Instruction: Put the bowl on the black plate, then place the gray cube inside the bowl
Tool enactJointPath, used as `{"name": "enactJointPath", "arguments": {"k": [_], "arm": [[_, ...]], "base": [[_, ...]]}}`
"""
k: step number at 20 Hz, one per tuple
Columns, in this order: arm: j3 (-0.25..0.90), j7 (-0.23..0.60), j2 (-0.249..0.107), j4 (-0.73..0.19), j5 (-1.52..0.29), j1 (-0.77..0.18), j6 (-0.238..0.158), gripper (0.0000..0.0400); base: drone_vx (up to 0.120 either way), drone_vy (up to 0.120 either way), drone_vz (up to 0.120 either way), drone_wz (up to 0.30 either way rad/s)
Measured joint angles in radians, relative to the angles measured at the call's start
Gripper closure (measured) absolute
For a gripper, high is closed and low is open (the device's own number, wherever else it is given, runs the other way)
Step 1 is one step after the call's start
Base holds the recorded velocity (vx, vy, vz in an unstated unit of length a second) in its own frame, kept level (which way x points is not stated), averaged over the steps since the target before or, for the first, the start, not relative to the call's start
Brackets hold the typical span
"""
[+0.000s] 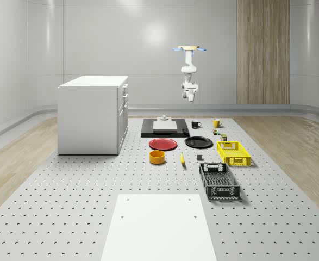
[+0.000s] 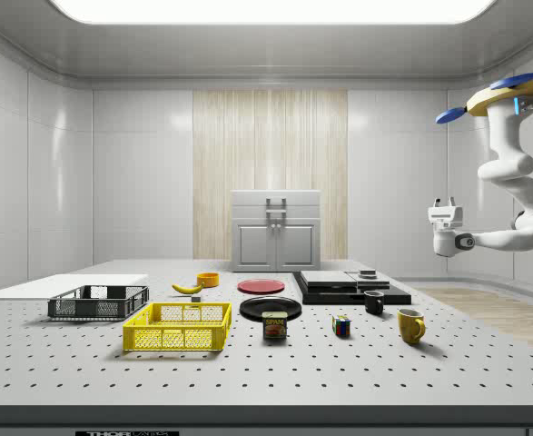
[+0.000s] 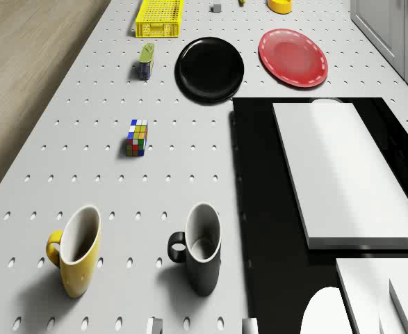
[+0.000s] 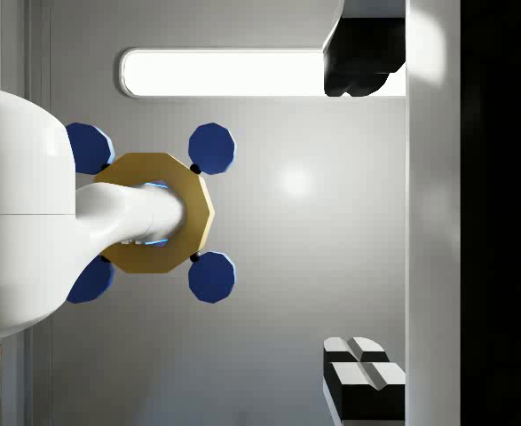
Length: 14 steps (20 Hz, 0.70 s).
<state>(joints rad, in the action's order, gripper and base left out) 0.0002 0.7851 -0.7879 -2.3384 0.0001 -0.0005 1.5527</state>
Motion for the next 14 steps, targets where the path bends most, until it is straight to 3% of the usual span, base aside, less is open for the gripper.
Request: {"name": "enactJointPath", "arguments": {"k": [3,9,14], "arm": [[0.001,-0.001,0.007,0.063,0.001,-0.002,-0.053,0.0],[0.002,-0.002,0.047,0.189,0.001,-0.004,-0.135,0.0],[0.003,-0.002,0.073,0.258,0.002,-0.005,-0.174,0.0]], "base": [[0.027,-0.04,0.0,0.0],[0.12,-0.12,0.0,0.0],[0.12,-0.12,0.0,0.0]]}}
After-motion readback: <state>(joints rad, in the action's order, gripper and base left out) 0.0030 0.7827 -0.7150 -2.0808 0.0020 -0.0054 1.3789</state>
